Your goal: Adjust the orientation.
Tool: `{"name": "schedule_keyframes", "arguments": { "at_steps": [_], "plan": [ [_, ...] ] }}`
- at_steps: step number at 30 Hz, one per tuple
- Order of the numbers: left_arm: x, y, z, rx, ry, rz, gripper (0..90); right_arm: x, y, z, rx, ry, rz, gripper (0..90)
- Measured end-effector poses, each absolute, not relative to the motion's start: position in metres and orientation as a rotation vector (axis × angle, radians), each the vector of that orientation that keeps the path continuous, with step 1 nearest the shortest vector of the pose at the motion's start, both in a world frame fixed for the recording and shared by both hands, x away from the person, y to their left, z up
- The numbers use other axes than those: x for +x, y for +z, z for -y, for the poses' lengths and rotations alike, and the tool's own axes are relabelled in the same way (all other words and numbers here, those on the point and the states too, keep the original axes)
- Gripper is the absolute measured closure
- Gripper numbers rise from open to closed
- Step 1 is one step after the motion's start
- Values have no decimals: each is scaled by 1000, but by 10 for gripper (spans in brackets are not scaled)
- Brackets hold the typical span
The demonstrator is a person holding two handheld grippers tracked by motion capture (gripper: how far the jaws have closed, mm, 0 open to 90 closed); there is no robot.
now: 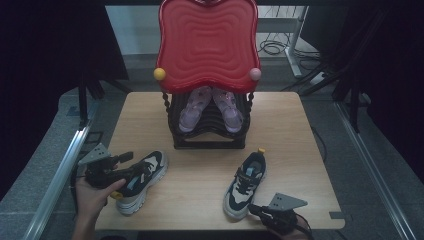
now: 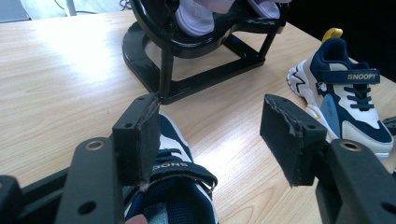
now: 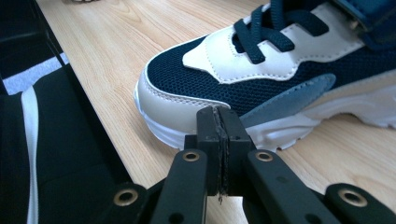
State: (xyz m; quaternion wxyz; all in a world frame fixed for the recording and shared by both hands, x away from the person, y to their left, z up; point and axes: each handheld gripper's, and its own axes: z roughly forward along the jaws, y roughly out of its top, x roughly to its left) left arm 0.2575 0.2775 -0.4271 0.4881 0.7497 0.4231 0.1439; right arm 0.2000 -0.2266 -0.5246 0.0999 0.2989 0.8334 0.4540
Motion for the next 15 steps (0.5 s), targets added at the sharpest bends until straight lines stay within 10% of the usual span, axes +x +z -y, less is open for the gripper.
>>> {"name": "schedule_keyframes", "arguments": {
  "at_steps": [15],
  "plan": [
    [256, -425, -283, 1805, 358, -1036, 384, 219, -522, 179, 786, 1275, -2499, 890]
  ]
}}
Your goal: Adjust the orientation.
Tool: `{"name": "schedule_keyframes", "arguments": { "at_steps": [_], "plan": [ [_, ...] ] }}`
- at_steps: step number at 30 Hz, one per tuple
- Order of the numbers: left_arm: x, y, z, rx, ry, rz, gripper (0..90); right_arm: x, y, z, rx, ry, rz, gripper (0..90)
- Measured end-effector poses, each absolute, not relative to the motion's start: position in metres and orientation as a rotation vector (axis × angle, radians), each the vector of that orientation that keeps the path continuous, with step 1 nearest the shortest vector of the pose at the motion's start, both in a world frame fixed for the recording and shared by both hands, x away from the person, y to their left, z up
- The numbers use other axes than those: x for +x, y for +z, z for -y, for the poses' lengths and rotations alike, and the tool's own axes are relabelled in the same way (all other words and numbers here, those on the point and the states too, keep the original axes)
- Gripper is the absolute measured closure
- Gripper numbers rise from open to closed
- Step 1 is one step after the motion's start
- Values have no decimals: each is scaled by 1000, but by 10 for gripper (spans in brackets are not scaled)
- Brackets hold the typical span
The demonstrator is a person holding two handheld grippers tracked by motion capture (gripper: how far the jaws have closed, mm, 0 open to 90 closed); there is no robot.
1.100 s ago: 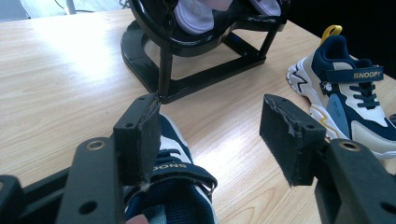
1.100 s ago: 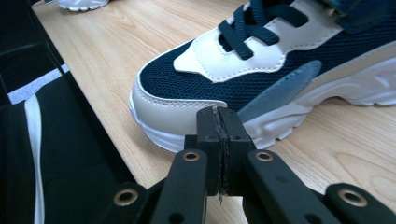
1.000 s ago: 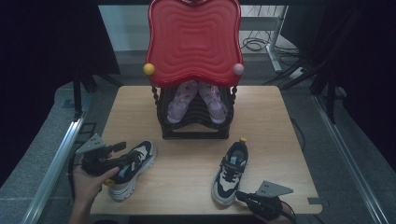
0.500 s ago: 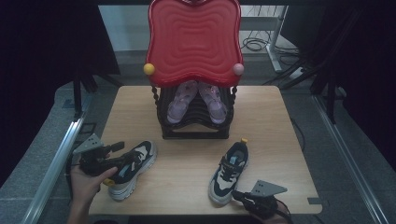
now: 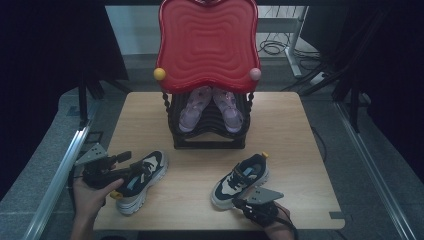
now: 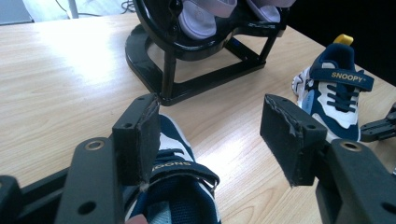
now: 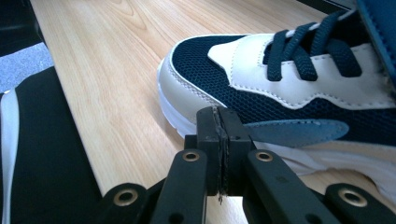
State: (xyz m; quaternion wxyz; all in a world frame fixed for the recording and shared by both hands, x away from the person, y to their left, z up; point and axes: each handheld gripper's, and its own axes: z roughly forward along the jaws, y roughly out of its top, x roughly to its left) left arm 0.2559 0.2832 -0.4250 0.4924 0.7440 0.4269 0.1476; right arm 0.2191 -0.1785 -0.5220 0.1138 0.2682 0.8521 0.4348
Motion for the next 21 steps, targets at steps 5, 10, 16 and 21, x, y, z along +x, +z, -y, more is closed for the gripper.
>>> {"name": "schedule_keyframes", "arguments": {
  "at_steps": [5, 10, 16, 21],
  "plan": [
    [255, -425, -285, 1799, 360, -1044, 384, 226, -522, 169, 799, 1272, -2495, 891],
    [255, -424, -284, 1800, 360, -1040, 384, 233, -522, 162, 825, 1281, -2495, 890],
    [256, -426, -285, 1804, 357, -1044, 384, 243, -522, 152, 854, 1284, -2492, 890],
    [255, -425, -285, 1802, 359, -1042, 384, 246, -522, 148, 857, 1282, -2496, 887]
  ]
}}
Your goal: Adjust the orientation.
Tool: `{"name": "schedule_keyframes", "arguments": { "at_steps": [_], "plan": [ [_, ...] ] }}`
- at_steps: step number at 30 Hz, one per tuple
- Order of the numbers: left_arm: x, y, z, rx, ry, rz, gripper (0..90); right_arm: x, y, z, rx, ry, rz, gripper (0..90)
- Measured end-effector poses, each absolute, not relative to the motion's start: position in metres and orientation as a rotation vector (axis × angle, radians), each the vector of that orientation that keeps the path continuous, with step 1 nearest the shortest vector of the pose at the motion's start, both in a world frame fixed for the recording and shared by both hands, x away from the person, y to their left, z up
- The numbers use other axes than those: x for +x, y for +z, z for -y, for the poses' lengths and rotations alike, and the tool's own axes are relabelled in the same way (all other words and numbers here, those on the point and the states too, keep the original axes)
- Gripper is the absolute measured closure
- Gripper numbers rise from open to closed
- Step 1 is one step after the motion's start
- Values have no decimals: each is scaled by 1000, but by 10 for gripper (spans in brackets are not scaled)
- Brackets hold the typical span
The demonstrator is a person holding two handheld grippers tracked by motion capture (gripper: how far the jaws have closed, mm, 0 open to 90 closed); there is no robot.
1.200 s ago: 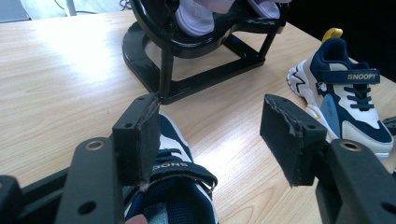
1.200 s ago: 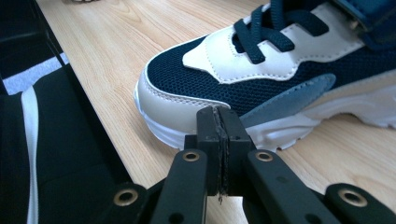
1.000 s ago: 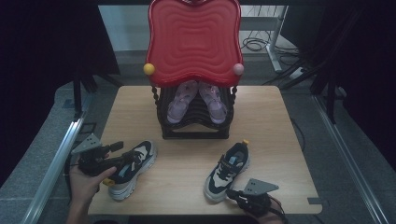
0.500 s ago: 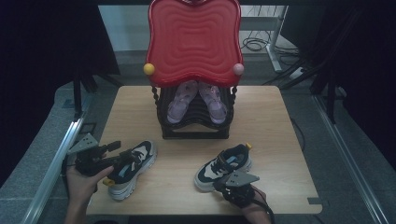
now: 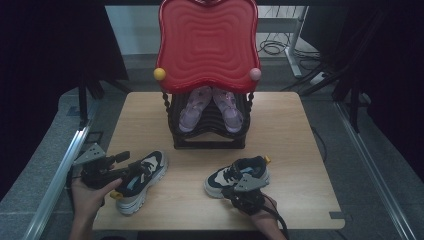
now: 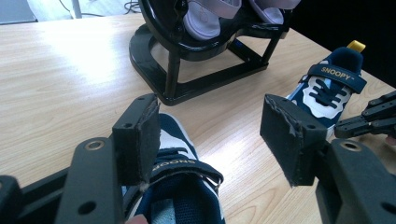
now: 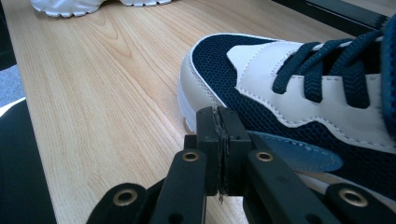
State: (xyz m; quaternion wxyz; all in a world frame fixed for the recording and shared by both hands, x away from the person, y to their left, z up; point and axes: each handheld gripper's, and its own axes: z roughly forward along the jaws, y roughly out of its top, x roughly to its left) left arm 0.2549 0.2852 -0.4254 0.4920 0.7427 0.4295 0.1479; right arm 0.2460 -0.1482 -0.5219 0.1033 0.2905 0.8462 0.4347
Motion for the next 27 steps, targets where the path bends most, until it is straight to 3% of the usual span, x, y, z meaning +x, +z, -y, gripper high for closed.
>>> {"name": "schedule_keyframes", "arguments": {
  "at_steps": [6, 16, 27],
  "plan": [
    [255, -426, -287, 1797, 363, -1049, 384, 240, -507, 157, 848, 1363, -2475, 888],
    [256, -427, -285, 1804, 360, -1048, 384, 249, -453, 211, 910, 1491, -2223, 897],
    [258, -429, -283, 1814, 356, -1051, 384, 308, -442, 262, 1067, 1487, -2058, 900]
  ]
}}
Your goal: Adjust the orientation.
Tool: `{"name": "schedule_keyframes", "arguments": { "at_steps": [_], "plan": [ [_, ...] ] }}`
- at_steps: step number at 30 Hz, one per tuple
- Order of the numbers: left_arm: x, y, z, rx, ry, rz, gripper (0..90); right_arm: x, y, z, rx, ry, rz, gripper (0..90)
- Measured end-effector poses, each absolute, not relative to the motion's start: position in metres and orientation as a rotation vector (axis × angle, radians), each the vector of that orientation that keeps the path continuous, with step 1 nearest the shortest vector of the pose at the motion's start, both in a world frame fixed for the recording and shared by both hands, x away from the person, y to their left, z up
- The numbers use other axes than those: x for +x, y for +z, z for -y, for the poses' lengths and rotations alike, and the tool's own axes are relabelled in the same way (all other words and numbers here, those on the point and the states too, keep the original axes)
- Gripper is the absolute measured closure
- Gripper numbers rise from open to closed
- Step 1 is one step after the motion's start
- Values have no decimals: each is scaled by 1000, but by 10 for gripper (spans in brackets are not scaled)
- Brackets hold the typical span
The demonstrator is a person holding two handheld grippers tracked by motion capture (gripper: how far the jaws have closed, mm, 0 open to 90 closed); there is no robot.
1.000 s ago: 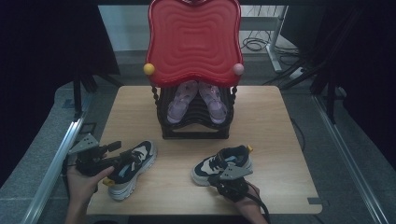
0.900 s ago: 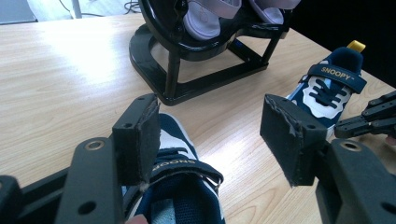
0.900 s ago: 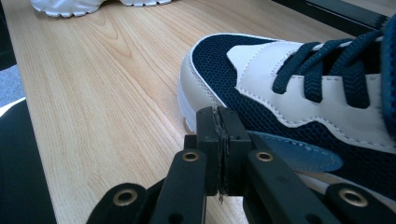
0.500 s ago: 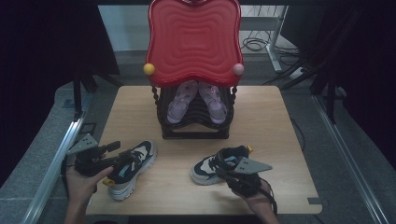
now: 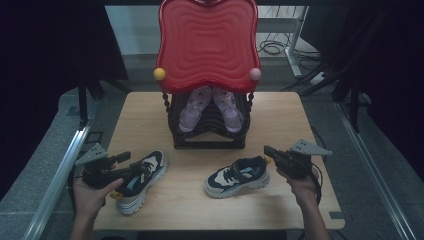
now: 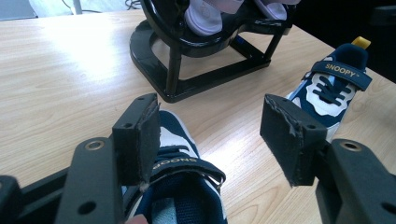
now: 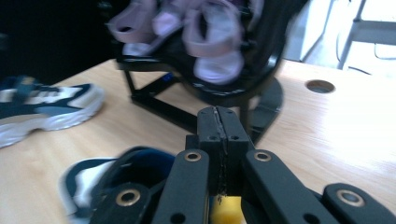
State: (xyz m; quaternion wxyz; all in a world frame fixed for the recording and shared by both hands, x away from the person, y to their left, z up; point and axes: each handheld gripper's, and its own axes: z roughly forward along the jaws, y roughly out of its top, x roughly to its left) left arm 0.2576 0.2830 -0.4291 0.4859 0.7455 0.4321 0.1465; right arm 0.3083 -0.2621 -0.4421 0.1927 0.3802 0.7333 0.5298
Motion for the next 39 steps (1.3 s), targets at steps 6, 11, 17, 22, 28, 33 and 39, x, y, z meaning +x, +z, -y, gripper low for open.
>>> {"name": "schedule_keyframes", "arguments": {
  "at_steps": [6, 11, 17, 22, 28, 33, 39],
  "plan": [
    [257, -429, -285, 1804, 351, -1052, 384, 334, -457, 269, 1116, 1435, -2077, 900],
    [256, -429, -286, 1802, 352, -1053, 384, 341, -472, 274, 1152, 1427, -2113, 900],
    [257, -431, -284, 1800, 360, -1058, 385, 346, -486, 273, 1136, 1424, -2183, 900],
    [257, -431, -282, 1802, 360, -1056, 386, 347, -493, 272, 1103, 1449, -2239, 900],
    [257, -431, -283, 1798, 362, -1058, 386, 343, -493, 269, 1049, 1454, -2288, 900],
    [257, -432, -284, 1802, 358, -1059, 385, 338, -491, 268, 1032, 1444, -2294, 900],
    [257, -432, -285, 1802, 357, -1062, 385, 325, -491, 269, 1028, 1427, -2294, 900]
  ]
}}
